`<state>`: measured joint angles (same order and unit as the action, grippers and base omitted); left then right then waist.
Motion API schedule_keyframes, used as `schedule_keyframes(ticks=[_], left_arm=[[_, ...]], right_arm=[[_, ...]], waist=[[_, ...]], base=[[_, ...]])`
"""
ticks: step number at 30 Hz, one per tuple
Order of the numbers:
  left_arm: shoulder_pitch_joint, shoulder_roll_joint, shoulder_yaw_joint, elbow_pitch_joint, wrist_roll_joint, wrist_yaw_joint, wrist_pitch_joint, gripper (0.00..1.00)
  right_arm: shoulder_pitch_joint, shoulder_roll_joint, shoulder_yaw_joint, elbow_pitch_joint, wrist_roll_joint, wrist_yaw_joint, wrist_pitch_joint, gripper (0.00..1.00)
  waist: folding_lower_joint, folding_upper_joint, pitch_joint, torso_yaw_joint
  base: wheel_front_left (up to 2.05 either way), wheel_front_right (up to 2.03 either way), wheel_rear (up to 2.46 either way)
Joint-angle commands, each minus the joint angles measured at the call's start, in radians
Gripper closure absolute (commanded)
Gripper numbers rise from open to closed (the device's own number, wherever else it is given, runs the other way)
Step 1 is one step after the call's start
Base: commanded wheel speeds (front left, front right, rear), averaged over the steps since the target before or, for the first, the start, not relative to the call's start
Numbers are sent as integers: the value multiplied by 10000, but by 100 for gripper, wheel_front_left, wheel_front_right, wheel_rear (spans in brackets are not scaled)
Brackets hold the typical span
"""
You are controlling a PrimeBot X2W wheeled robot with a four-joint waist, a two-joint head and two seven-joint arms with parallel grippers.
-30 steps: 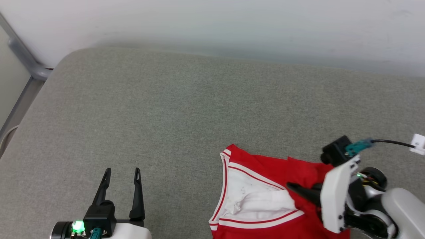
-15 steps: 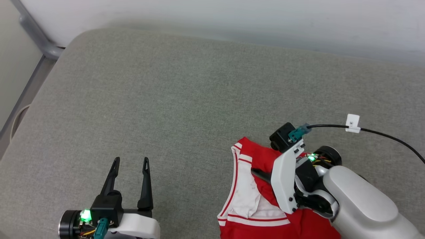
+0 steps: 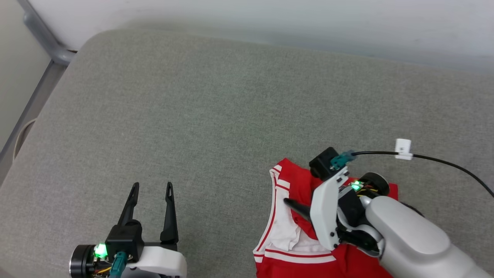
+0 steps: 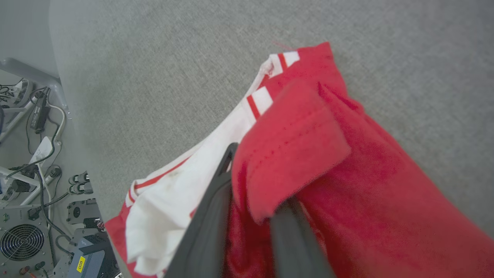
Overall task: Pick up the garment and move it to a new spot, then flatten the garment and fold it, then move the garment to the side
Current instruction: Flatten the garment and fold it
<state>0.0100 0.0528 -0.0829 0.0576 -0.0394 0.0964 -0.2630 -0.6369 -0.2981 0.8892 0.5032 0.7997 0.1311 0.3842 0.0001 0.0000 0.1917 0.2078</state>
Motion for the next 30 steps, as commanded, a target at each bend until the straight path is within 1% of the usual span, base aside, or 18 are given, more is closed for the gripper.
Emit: schedule_keyframes(ticks=[1,5,8,10,12,16,19,21,23,26,28,30], left_arm=[[63,-5,51,17,26,-33,-23,0],[261,9,197,55,68,-66,-23,0],[396,65,308,69,101,-155,-23,0],[480,98,384,76,114,-163,-23,0],[524,114,439,56,138,-198,-23,0],[659,136,460,40,211,-232,-23,0],[717,158,479,1,240,-234,-23,0],[796,166,484,-9,262,-256,-23,0],[854,185,495,-16,279,-266,-23,0],[895,202,499,-6,281,-265,-23,0],[934,201,502,-2,284,-252,-23,0],[989,232,515,13,274,-273,-23,0]], right_arm=[[48,-166,-8,-178,82,-8,-163,0],[377,-948,-325,-1138,88,-8,-1180,0],[688,-1410,-893,-1726,-116,-8,-1915,0],[907,-1676,-1434,-2019,-500,-8,-2514,0],[1233,-1770,-2066,-2197,-1000,-8,-3108,0],[1974,-1649,-3674,-2423,-2295,-8,-4304,0],[2754,-1204,-5072,-2553,-3214,-7,-5082,0],[3173,-947,-5968,-2743,-4027,-8,-5583,0],[3734,-453,-6797,-2938,-4644,-8,-5899,0],[4403,57,-7776,-3421,-5679,-8,-6233,0],[4952,609,-8400,-3732,-6049,-8,-6335,0],[5393,990,-8814,-4086,-6414,-8,-6415,0]], waist=[[-1,0,-134,-77],[-1,0,-459,-355],[-1,0,-667,-626],[-1,0,-805,-833],[-1,0,-931,-1026],[-1,0,-1154,-1350],[-1,0,-1320,-1575],[-1,0,-1412,-1707],[-1,0,-1507,-1819],[-1,0,-1636,-1931],[-1,0,-1710,-1987],[-1,0,-1773,-2026]], base=[[0,0,0],[0,0,0],[0,0,0],[0,0,0],[0,0,0],[0,0,0],[0,0,0],[0,0,0],[0,0,0],[0,0,0],[0,0,0],[0,0,0]])
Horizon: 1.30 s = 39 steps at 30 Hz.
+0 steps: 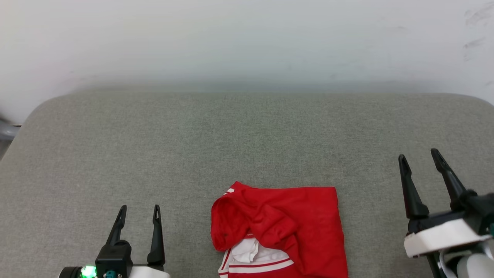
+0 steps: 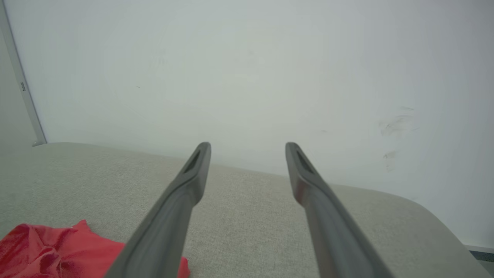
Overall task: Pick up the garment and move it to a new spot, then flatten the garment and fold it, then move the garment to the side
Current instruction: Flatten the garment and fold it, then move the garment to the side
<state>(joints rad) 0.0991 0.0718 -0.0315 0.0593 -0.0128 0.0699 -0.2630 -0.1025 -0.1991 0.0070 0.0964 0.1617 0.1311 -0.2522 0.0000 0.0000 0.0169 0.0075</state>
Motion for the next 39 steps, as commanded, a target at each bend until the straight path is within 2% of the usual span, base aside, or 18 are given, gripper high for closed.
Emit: schedule_keyframes(ticks=[1,9,16,28,35,39], left_arm=[[127,41,7,-9,10,-7,-23,0],[496,74,14,-283,67,98,-23,0],[602,134,-34,-336,28,34,-23,0],[680,186,-42,-287,-11,10,-23,0],[507,196,-109,-263,8,-21,-23,0],[388,205,-185,-231,41,-69,-23,0]], right_arm=[[261,172,-159,-183,-170,-8,-67,0],[1657,1192,-579,-964,-664,-8,-133,0],[2383,1475,-602,-1290,-459,-8,-130,0],[2709,1513,-641,-1253,-144,-8,-133,0],[2046,1512,-706,-1136,-107,-8,-132,0],[1180,945,-566,-1145,44,-8,328,0]], waist=[[0,0,-56,-40],[0,0,-181,-143],[0,0,-218,-112],[0,0,-251,-95],[0,0,-218,51],[0,0,-169,169]], base=[[0,0,0],[0,0,0],[0,0,0],[0,0,0],[0,0,0],[0,0,0]])
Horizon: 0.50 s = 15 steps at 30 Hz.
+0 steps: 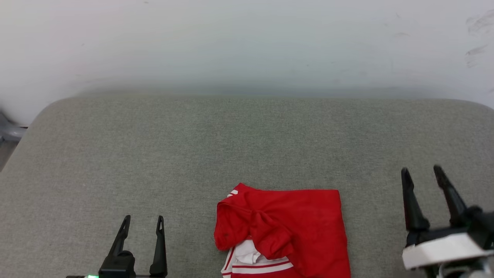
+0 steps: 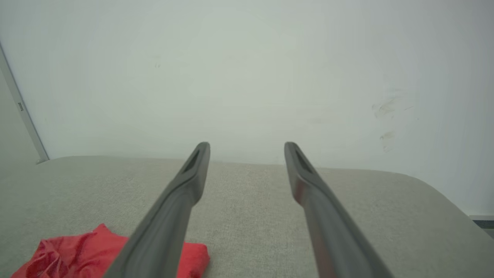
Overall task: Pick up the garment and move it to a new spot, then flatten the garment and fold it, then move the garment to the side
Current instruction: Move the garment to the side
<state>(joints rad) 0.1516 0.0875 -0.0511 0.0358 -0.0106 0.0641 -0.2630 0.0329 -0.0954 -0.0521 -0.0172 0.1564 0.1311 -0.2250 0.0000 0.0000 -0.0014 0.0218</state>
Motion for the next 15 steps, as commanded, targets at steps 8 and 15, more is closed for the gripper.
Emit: schedule_keyframes(ticks=[8,15], left_arm=[[-217,49,24,-13,-33,31,-23,0],[-420,17,-30,15,-40,38,-22,0]], right_arm=[[-2092,-1525,1335,-193,1273,-10,2771,0],[-3365,-2611,2753,427,3114,-8,6767,0]], waist=[[0,0,237,122],[0,0,484,267]], base=[[0,0,0],[0,0,0]])
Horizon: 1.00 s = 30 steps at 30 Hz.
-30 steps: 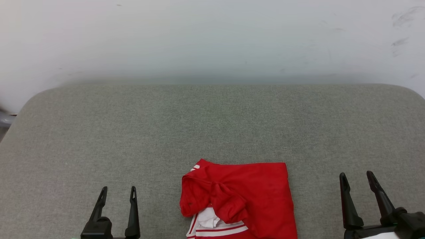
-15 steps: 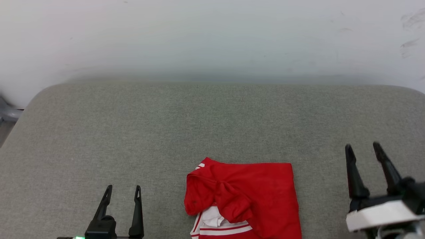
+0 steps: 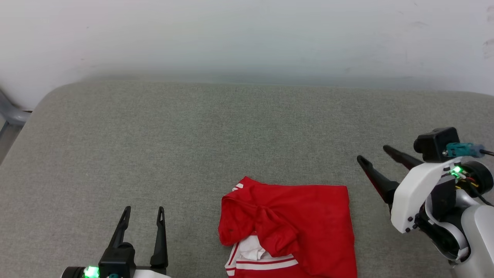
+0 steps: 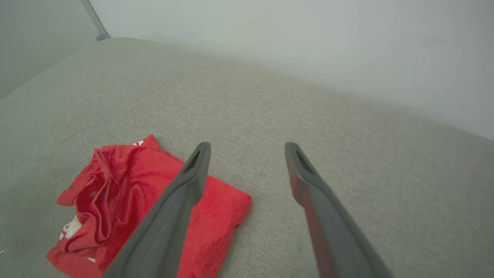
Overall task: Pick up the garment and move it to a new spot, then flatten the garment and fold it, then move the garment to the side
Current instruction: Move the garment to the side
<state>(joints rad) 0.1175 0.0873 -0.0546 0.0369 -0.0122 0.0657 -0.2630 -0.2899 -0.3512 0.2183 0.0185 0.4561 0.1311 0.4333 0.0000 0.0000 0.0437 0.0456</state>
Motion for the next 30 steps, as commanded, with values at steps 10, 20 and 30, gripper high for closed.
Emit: schedule_keyframes(ticks=[10,20,30], left_arm=[[-311,-93,-186,-8,-75,35,-22,0],[-744,-180,-366,-18,-62,27,-22,0],[-1043,-220,-397,62,-110,80,-22,0]], right_arm=[[23,-573,971,848,1669,-8,2949,0],[223,-408,1374,1711,2063,-8,3089,0],[730,-430,2433,2696,2431,-7,2857,0]], waist=[[0,0,385,331],[0,0,1233,807],[0,0,1639,939]], base=[[0,0,0],[0,0,0],[0,0,0]])
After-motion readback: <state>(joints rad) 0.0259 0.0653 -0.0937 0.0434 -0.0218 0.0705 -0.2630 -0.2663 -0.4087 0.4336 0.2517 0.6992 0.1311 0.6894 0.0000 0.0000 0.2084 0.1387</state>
